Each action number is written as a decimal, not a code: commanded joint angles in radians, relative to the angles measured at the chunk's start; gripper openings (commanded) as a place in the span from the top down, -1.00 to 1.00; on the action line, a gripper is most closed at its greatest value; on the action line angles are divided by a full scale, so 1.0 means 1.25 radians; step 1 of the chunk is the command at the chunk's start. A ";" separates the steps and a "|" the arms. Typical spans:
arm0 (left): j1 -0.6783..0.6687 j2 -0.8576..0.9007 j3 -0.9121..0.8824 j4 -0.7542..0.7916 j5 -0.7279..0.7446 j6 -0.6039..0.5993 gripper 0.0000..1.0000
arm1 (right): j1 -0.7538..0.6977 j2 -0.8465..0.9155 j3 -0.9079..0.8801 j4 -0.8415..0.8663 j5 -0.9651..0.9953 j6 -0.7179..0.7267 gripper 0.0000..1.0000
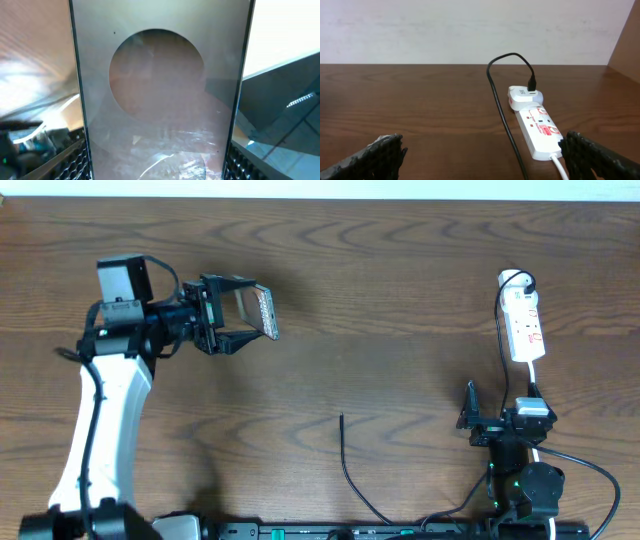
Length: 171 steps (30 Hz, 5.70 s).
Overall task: Plug charger to phone and switch on socket
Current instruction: 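Lift the phone with the left gripper and raise it upright, then move the right gripper to the phone and grasp its edge, then hold the phone with both grippers, then open the left gripper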
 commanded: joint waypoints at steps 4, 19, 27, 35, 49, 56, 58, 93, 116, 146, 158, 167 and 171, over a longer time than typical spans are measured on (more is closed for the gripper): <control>0.004 0.001 0.004 0.006 0.088 -0.007 0.85 | -0.003 -0.004 -0.001 -0.002 0.009 0.011 -0.99; 0.004 0.001 0.004 0.006 0.088 -0.007 0.85 | -0.003 -0.004 -0.001 -0.002 0.009 0.011 -0.99; -0.010 0.001 0.004 -0.002 -0.058 0.112 0.85 | -0.003 -0.004 -0.001 -0.002 0.009 0.011 -0.99; -0.095 0.001 0.003 -0.202 -0.463 0.275 0.85 | -0.003 -0.004 -0.001 -0.002 0.009 0.011 -0.99; -0.227 0.001 0.001 -0.363 -0.764 0.293 0.85 | -0.003 -0.004 -0.001 -0.002 0.009 0.011 -0.99; -0.233 0.001 0.001 -0.370 -0.763 0.293 0.85 | -0.003 -0.004 -0.001 -0.001 0.009 0.011 -0.98; -0.233 0.001 0.001 -0.372 -0.763 0.293 0.85 | -0.003 -0.004 -0.001 -0.002 -0.025 0.012 -0.98; -0.233 0.001 0.001 -0.371 -0.763 0.290 0.85 | 0.040 1.348 0.790 0.013 -1.215 0.383 -0.97; -0.233 0.002 0.001 -0.369 -0.781 -0.079 0.85 | 0.418 1.447 0.790 0.149 -0.801 0.607 -0.86; -0.267 0.038 -0.009 -0.369 -0.648 -0.220 0.85 | 0.573 1.447 0.790 0.244 -0.609 0.622 -0.47; -0.268 0.038 -0.009 -0.373 -0.645 -0.252 0.85 | 0.580 1.447 0.790 0.245 -0.562 0.656 0.00; -0.268 0.038 -0.009 -0.372 -0.645 -0.255 0.85 | 0.588 1.447 0.790 0.251 -0.547 0.680 -0.02; -0.268 0.038 -0.009 -0.372 -0.645 -0.255 0.85 | 0.606 1.447 0.790 0.254 -0.523 0.686 -0.07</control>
